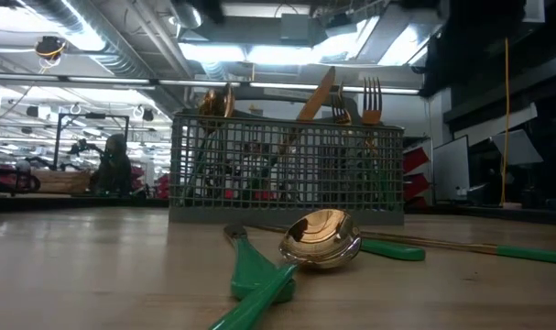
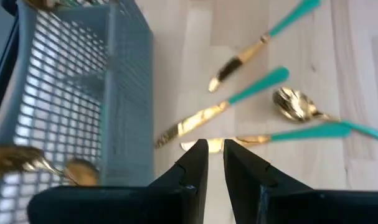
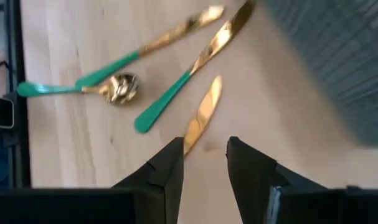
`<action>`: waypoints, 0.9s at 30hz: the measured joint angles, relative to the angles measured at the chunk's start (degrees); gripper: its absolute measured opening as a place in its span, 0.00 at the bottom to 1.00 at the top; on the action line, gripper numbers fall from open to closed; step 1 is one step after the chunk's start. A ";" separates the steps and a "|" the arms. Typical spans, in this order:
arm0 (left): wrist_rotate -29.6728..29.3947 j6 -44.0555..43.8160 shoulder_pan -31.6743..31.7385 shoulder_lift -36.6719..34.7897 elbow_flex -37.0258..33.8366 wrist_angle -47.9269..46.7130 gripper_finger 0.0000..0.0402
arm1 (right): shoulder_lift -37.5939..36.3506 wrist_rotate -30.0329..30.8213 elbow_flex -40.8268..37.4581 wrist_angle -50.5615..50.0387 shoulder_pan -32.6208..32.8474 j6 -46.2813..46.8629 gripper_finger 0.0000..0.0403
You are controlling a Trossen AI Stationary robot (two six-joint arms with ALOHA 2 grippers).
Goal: Sort silverware
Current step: Put the green knife in the gray silverware basket
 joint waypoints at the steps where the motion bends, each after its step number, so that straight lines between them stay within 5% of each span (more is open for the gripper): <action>1: -1.21 -1.63 -1.48 -0.21 -1.15 0.25 0.11 | 1.78 -1.01 0.00 0.77 0.00 0.81 0.30; 6: -7.25 -10.20 -7.68 -0.30 -7.44 2.36 0.11 | 9.89 -5.63 0.00 3.42 0.20 6.61 0.30; 11: -8.33 -11.22 -11.88 -0.28 -16.47 16.87 0.11 | 14.82 -6.43 0.00 4.74 2.67 13.30 0.30; 22: -6.89 -8.13 -12.81 -0.28 -33.27 53.27 0.11 | 19.08 0.15 0.02 9.34 9.83 21.65 0.30; 27: -6.54 -8.19 -12.79 -0.28 -36.81 61.66 0.11 | 21.67 2.11 0.02 9.32 11.04 22.54 0.30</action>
